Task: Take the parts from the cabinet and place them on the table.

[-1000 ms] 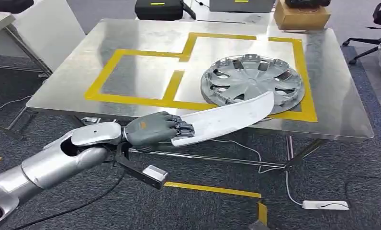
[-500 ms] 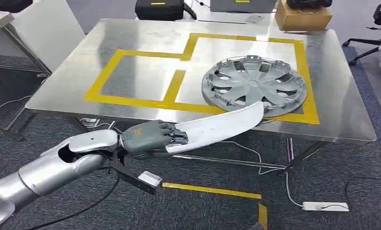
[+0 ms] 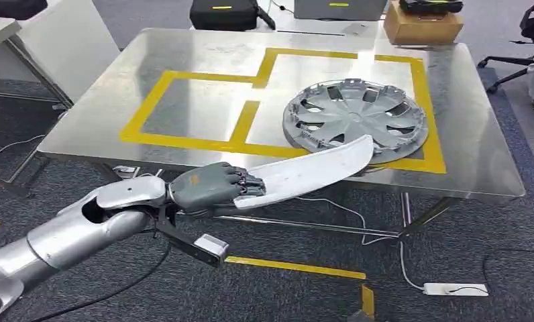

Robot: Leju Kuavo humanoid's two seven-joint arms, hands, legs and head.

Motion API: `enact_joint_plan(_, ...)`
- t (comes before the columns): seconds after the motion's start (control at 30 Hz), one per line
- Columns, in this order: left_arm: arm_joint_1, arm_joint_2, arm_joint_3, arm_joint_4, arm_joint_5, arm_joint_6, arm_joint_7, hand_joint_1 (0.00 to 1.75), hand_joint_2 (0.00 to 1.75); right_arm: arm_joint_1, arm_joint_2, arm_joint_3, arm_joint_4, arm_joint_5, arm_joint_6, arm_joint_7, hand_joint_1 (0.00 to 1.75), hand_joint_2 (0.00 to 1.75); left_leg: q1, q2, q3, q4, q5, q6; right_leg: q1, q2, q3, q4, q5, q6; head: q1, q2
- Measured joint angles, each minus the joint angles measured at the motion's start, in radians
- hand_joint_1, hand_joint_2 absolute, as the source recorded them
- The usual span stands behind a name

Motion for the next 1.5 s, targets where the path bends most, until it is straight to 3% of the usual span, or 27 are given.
enact_joint_plan(1.5,-0.040,-0.029,0.013,0.000,0.001,0.003,0.001,1.75,1.75,-0.009,0.000,0.000,0.000,0.005,0.000,-0.006,0.00,1.75,0.000,0.000,0.008,0.000,0.001,-0.001,0.000,0.000,0.009,0.000,0.001,0.000,0.000,0.000)
